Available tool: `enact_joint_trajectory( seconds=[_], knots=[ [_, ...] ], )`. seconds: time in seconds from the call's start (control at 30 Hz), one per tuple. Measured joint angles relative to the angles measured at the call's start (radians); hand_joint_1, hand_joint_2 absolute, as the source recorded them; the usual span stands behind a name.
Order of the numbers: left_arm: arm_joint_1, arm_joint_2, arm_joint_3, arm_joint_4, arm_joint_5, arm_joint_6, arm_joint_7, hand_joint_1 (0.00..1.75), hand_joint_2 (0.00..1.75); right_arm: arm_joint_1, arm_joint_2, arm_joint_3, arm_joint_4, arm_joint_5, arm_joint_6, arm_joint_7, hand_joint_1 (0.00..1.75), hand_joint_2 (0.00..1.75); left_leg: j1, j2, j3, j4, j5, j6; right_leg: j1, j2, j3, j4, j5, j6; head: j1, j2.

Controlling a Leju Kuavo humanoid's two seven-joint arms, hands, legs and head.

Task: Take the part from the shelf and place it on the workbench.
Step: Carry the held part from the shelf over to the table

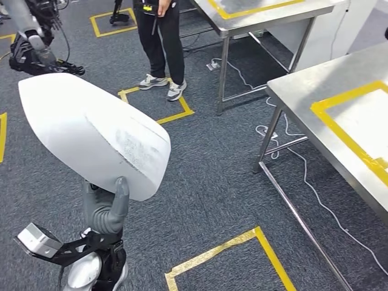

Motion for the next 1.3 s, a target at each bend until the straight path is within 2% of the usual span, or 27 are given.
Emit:
enact_joint_trajectory(
  seconds=[0.03, 0.07, 0.1, 0.13, 0.2, 0.23, 0.27, 0.3, 0.33, 0.4, 0.47, 0.53, 0.57, 0.6, 0.63, 0.7, 0.77, 0.83, 0.9, 0.97, 1.03, 1.07, 1.1, 1.13, 1.2, 1.27, 1.3],
  knots=[
    [0.001, 0.0, 0.0, 0.0, 0.0, 0.0, 0.0, 1.75, 1.75, -0.001, 0.0, 0.0, 0.0, 0.0, 0.0, 0.0, 0.0, 1.75, 0.0, -0.005, -0.016, 0.032, -0.015, 0.0, 0.0, 0.005, 0.0, 0.0, 0.0, -0.001, -0.001, 0.0],
    [0.001, 0.001, 0.0, 0.0, 0.0, 0.0, 0.0, 1.75, 1.75, -0.002, 0.0, 0.0, 0.0, -0.001, 0.004, 0.0, 0.0, 1.75, 0.0, -0.012, -0.044, 0.08, -0.026, 0.0, 0.0, 0.022, -0.001, 0.0, 0.001, -0.002, -0.002, 0.0],
    [0.002, 0.002, 0.0, 0.0, 0.0, 0.001, 0.0, 1.75, 1.75, -0.002, 0.0, 0.0, 0.0, -0.002, 0.009, 0.001, 0.0, 1.75, 0.001, -0.021, -0.058, 0.1, -0.016, 0.001, -0.001, 0.044, -0.001, 0.0, 0.002, -0.002, -0.003, 0.0],
    [0.002, 0.003, 0.0, 0.0, 0.0, 0.001, 0.0, 1.75, 1.75, -0.002, 0.0, 0.0, 0.0, -0.003, 0.014, 0.002, 0.0, 1.75, 0.003, -0.036, -0.056, 0.085, 0.01, 0.002, -0.003, 0.067, -0.001, 0.001, 0.003, -0.001, -0.003, 0.0],
    [0.002, 0.003, 0.0, 0.0, 0.0, 0.001, 0.0, 1.75, 1.75, -0.003, 0.0, 0.0, 0.0, -0.005, 0.022, 0.003, 0.0, 1.75, 0.009, -0.084, -0.013, -0.019, 0.07, 0.004, -0.003, 0.106, -0.006, 0.004, 0.004, 0.008, -0.004, 0.0],
    [0.002, 0.003, 0.0, 0.0, 0.0, 0.001, 0.0, 1.75, 1.75, -0.004, 0.0, 0.0, 0.0, -0.005, 0.023, 0.003, 0.0, 1.75, 0.011, -0.102, 0.002, -0.055, 0.079, 0.006, -0.003, 0.118, -0.01, 0.005, 0.006, 0.015, -0.004, 0.0],
    [0.002, 0.002, 0.0, 0.0, 0.0, 0.0, 0.0, 1.75, 1.75, -0.003, 0.0, 0.0, 0.0, -0.005, 0.025, 0.003, 0.0, 1.75, 0.011, -0.109, 0.009, -0.072, 0.079, 0.01, -0.004, 0.129, -0.015, 0.005, 0.009, 0.022, -0.004, 0.0],
    [0.001, 0.002, 0.0, 0.0, 0.0, 0.0, 0.0, 1.75, 1.75, -0.001, 0.0, 0.0, 0.0, -0.005, 0.027, 0.003, 0.0, 1.75, 0.01, -0.1, 0.01, -0.077, 0.078, 0.015, -0.006, 0.14, -0.019, 0.002, 0.012, 0.028, -0.004, 0.0],
    [0.0, 0.001, 0.0, 0.0, 0.0, 0.0, 0.0, 1.75, 1.75, 0.003, 0.0, 0.0, 0.0, -0.005, 0.029, 0.003, 0.0, 1.75, 0.01, -0.09, 0.011, -0.079, 0.081, 0.022, -0.007, 0.137, -0.022, 0.001, 0.013, 0.034, -0.004, 0.0],
    [-0.002, 0.0, 0.0, 0.0, 0.0, 0.0, 0.0, 1.75, 1.75, 0.006, 0.0, 0.0, 0.0, -0.004, 0.031, 0.003, 0.0, 1.75, 0.009, -0.065, 0.014, -0.083, 0.083, 0.035, -0.004, 0.085, -0.042, 0.038, -0.009, 0.042, 0.001, 0.0],
    [0.0, -0.001, 0.0, 0.0, 0.0, 0.0, 0.0, 1.75, 1.75, 0.002, 0.0, 0.0, 0.0, -0.004, 0.031, 0.003, 0.0, 1.75, 0.006, -0.037, 0.016, -0.084, 0.082, 0.044, 0.0, 0.021, -0.096, 0.15, -0.069, 0.047, 0.007, 0.0],
    [0.001, -0.001, 0.0, 0.0, 0.0, 0.0, 0.0, 1.75, 1.75, -0.001, 0.0, 0.0, 0.0, -0.003, 0.031, 0.002, 0.0, 1.75, 0.003, -0.009, 0.016, -0.084, 0.08, 0.048, -0.001, 0.005, -0.149, 0.263, -0.114, 0.05, 0.008, 0.0],
    [0.001, -0.001, 0.0, 0.0, 0.0, 0.0, 0.0, 1.75, 1.75, 0.0, 0.0, 0.0, 0.0, -0.003, 0.031, 0.002, 0.0, 1.75, 0.002, 0.004, 0.017, -0.083, 0.078, 0.048, -0.002, 0.002, -0.154, 0.277, -0.113, 0.051, 0.008, 0.0],
    [0.001, -0.001, 0.0, 0.0, 0.0, 0.0, 0.0, 1.75, 1.75, 0.001, 0.0, 0.0, 0.0, -0.003, 0.031, 0.002, 0.0, 1.75, 0.002, 0.017, 0.019, -0.083, 0.077, 0.047, -0.002, -0.002, -0.138, 0.253, -0.095, 0.051, 0.008, 0.0],
    [0.001, -0.001, 0.0, 0.0, 0.0, 0.0, 0.0, 1.75, 1.75, 0.002, 0.0, 0.0, 0.0, -0.003, 0.031, 0.002, 0.0, 1.75, 0.002, 0.028, 0.021, -0.083, 0.075, 0.045, -0.001, -0.013, -0.103, 0.196, -0.066, 0.05, 0.008, 0.0],
    [0.001, -0.001, 0.0, 0.0, 0.0, 0.0, 0.0, 1.75, 1.75, -0.001, 0.0, 0.0, 0.0, -0.003, 0.031, 0.002, 0.0, 1.75, -0.003, 0.048, 0.027, -0.082, 0.069, 0.037, 0.002, -0.058, -0.028, 0.067, -0.023, 0.044, 0.008, 0.0],
    [0.0, 0.0, 0.0, 0.0, 0.0, 0.0, 0.0, 1.75, 1.75, -0.006, 0.0, 0.0, 0.0, -0.003, 0.031, 0.002, 0.0, 1.75, -0.008, 0.066, 0.031, -0.081, 0.064, 0.027, 0.006, -0.078, 0.001, 0.013, -0.013, 0.033, 0.005, 0.0],
    [-0.001, -0.001, 0.0, 0.0, 0.0, 0.0, 0.0, 1.75, 1.75, -0.005, 0.0, 0.0, 0.0, -0.003, 0.031, 0.001, 0.0, 1.75, -0.008, 0.084, 0.035, -0.083, 0.061, 0.016, 0.008, -0.053, -0.001, 0.01, -0.009, 0.02, 0.003, 0.0],
    [-0.003, -0.001, -0.001, 0.0, 0.0, 0.0, 0.0, 1.75, 1.75, -0.002, 0.0, 0.0, 0.0, -0.003, 0.031, 0.002, 0.0, 1.75, -0.004, 0.058, 0.028, -0.059, 0.039, 0.005, 0.004, -0.029, -0.001, 0.004, -0.005, 0.009, 0.002, 0.0],
    [-0.003, 0.001, -0.001, 0.0, 0.0, 0.0, 0.0, 1.75, 1.75, -0.004, 0.0, 0.0, 0.0, -0.003, 0.031, 0.002, 0.0, 1.75, -0.001, 0.005, -0.016, 0.036, -0.013, -0.002, 0.0, -0.005, -0.001, 0.002, -0.002, 0.002, -0.002, 0.0],
    [0.0, 0.003, 0.0, 0.001, 0.0, 0.0, 0.0, 1.75, 1.75, -0.005, 0.0, 0.0, 0.0, -0.003, 0.031, 0.002, 0.0, 1.75, -0.001, -0.016, -0.08, 0.151, -0.056, -0.004, -0.001, 0.022, -0.002, 0.002, -0.001, -0.002, -0.005, 0.0],
    [0.001, 0.003, 0.0, 0.001, 0.0, 0.0, 0.0, 1.75, 1.75, -0.005, 0.0, 0.0, 0.0, -0.003, 0.031, 0.002, 0.0, 1.75, -0.001, -0.019, -0.097, 0.177, -0.054, -0.004, -0.001, 0.037, -0.002, 0.002, -0.001, -0.002, -0.005, 0.0],
    [0.001, 0.004, 0.0, 0.001, 0.0, 0.0, 0.0, 1.75, 1.75, -0.003, 0.0, 0.0, 0.0, -0.003, 0.031, 0.002, 0.0, 1.75, 0.0, -0.022, -0.098, 0.168, -0.034, -0.004, -0.002, 0.051, -0.001, 0.002, -0.001, -0.001, -0.005, 0.0],
    [0.001, 0.004, 0.0, 0.001, 0.0, 0.0, 0.0, 1.75, 1.75, -0.002, 0.0, 0.0, 0.0, -0.003, 0.031, 0.002, 0.0, 1.75, 0.002, -0.028, -0.083, 0.127, 0.0, -0.003, -0.004, 0.066, -0.001, 0.002, 0.0, 0.0, -0.005, 0.0],
    [0.0, 0.003, -0.001, 0.001, 0.0, 0.0, 0.0, 1.75, 1.75, -0.003, 0.0, 0.0, 0.0, -0.003, 0.031, 0.002, 0.0, 1.75, 0.01, -0.067, -0.029, 0.008, 0.062, -0.003, -0.005, 0.094, -0.003, 0.006, 0.001, 0.008, -0.006, 0.0],
    [0.001, 0.002, 0.0, 0.001, 0.0, 0.0, 0.0, 1.75, 1.75, -0.004, 0.0, 0.0, 0.0, -0.003, 0.032, 0.002, 0.0, 1.75, 0.014, -0.101, 0.002, -0.064, 0.081, 0.003, -0.006, 0.117, -0.011, 0.006, 0.004, 0.022, -0.006, 0.0],
    [0.001, 0.002, -0.001, 0.001, 0.0, 0.0, 0.0, 1.75, 1.75, -0.002, 0.0, 0.0, 0.0, -0.003, 0.032, 0.002, 0.0, 1.75, 0.012, -0.102, 0.005, -0.075, 0.08, 0.01, -0.008, 0.127, -0.015, 0.004, 0.007, 0.03, -0.006, 0.0]
  ],
)
